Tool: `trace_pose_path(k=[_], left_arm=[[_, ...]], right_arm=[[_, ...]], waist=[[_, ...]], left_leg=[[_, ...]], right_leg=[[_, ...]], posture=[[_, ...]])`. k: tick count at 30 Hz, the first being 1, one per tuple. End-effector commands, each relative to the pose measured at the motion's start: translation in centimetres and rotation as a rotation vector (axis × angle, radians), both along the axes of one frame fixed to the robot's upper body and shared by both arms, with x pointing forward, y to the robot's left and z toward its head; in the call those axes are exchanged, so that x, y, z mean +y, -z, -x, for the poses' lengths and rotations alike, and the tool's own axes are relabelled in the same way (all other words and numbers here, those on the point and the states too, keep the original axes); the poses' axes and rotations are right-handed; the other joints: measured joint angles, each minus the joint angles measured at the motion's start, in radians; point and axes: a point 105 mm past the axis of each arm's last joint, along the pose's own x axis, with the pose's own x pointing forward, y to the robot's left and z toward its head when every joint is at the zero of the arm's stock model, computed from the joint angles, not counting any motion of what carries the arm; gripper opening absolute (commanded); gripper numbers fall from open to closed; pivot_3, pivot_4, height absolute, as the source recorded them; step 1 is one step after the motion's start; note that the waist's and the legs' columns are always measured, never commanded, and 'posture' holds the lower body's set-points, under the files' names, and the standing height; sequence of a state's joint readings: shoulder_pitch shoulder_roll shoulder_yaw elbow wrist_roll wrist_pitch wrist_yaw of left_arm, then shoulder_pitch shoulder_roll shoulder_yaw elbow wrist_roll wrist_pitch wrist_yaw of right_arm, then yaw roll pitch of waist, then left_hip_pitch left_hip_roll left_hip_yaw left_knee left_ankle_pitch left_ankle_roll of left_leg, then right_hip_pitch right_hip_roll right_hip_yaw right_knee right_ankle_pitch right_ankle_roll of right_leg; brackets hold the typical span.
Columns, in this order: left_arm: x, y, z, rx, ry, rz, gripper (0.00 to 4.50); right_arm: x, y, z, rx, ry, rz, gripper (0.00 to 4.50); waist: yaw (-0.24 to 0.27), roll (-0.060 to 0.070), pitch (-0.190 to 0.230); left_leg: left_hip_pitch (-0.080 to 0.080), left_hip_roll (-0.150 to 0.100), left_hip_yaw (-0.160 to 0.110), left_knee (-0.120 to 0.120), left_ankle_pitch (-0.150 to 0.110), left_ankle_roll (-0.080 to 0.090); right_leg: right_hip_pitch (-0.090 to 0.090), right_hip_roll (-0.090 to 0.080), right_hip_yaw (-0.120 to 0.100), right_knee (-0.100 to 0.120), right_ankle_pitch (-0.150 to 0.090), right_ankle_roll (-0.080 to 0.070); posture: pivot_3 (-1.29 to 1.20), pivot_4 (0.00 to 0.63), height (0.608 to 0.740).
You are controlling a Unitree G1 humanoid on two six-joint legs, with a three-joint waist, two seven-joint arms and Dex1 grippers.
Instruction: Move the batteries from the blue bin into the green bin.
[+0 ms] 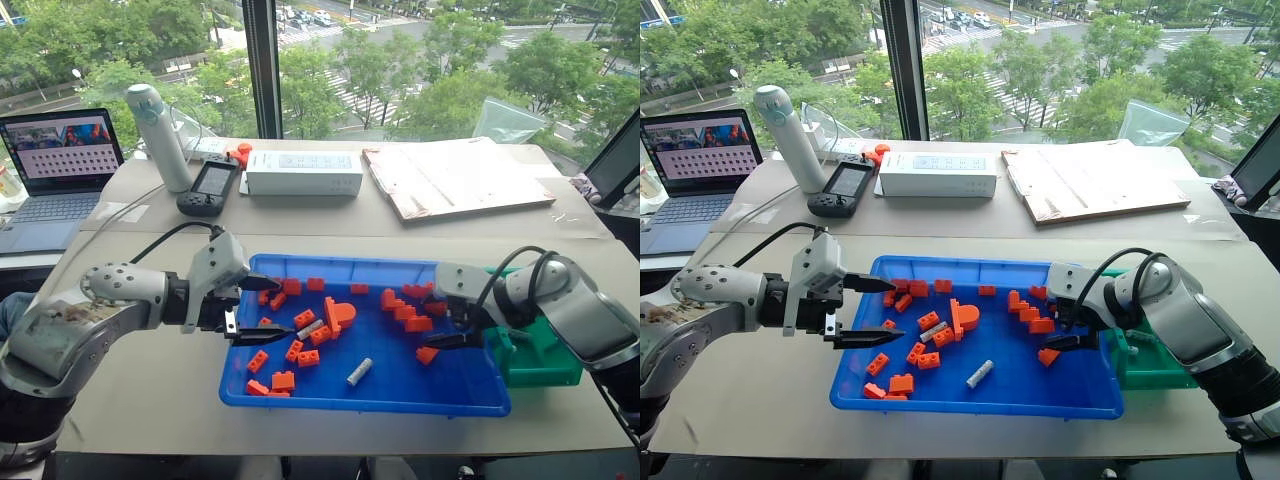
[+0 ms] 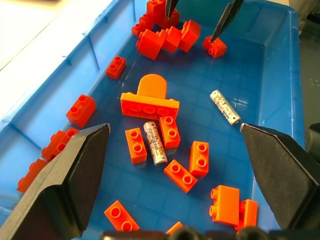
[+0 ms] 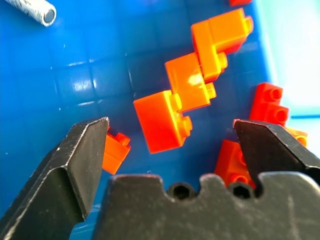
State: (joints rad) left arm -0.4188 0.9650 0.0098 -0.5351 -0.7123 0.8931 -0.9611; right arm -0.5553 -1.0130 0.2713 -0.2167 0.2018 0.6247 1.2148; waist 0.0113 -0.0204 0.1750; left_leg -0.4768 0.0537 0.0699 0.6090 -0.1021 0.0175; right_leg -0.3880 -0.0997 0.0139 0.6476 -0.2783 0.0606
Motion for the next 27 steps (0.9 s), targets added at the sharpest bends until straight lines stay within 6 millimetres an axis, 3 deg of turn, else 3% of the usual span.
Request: trace_pose_path(k=[1, 7, 18, 21, 22, 27], left_arm=[[-0.1, -0.6, 0.0, -0.039, 0.02, -0.004, 4.5], [-0.6, -0.8, 0.4, -0.029, 0.063, -0.011, 4.5], [0.1, -0.8, 1.2, -0.01, 0.07, -0.04, 4.5], [0.0, -1.3, 1.6, -0.011, 0.087, -0.033, 4.5], [0.0, -1.3, 1.7, -0.013, 0.09, -0.034, 4.5], [-0.3, -1.5, 1.5, -0.029, 0.094, -0.029, 4.5]], right_arm=[[2.7, -2.6, 2.2, 0.007, -0.145, -0.096, 4.48], [4.8, 1.3, 3.5, -0.035, -0.316, 0.005, 4.48], [8.4, 3.3, 2.5, -0.035, -0.4, -0.02, 4.48], [8.6, 4.5, 4.1, 0.034, -0.452, -0.002, 3.81], [8.6, 4.8, 4.5, 0.056, -0.462, -0.001, 3.37], [8.7, 5.3, 4.6, 0.072, -0.454, 0.004, 1.81]], waist=[[0.0, 0.0, 0.0], [0.002, 0.0, 0.0], [-0.001, 0.0, 0.0], [0.002, 0.0, 0.0], [0.003, 0.0, 0.0], [0.0, -0.001, 0.0]], left_leg=[[0.0, 0.0, 0.0, 0.0, 0.0, 0.0], [0.0, 0.0, -0.001, 0.0, 0.0, 0.0], [0.0, 0.001, 0.0, 0.001, 0.0, 0.0], [0.0, 0.001, 0.0, 0.001, 0.0, 0.0], [0.0, 0.001, 0.0, 0.001, 0.0, 0.0], [0.0, 0.002, 0.0, 0.001, 0.0, -0.001]], right_leg=[[0.0, 0.0, 0.0, 0.0, 0.0, 0.0], [-0.002, 0.001, -0.001, -0.001, 0.0, 0.0], [-0.001, 0.001, -0.001, 0.0, 0.0, 0.0], [-0.001, 0.001, -0.001, 0.0, 0.0, 0.0], [-0.002, 0.001, -0.001, 0.0, 0.0, 0.0], [-0.001, 0.002, -0.001, 0.0, 0.0, 0.0]], posture=[[0.0, 0.15, 0.74], [0.0, 0.15, 0.74], [0.0, 0.15, 0.74], [0.0, 0.15, 0.74], [0.0, 0.15, 0.74], [0.0, 0.15, 0.74]])
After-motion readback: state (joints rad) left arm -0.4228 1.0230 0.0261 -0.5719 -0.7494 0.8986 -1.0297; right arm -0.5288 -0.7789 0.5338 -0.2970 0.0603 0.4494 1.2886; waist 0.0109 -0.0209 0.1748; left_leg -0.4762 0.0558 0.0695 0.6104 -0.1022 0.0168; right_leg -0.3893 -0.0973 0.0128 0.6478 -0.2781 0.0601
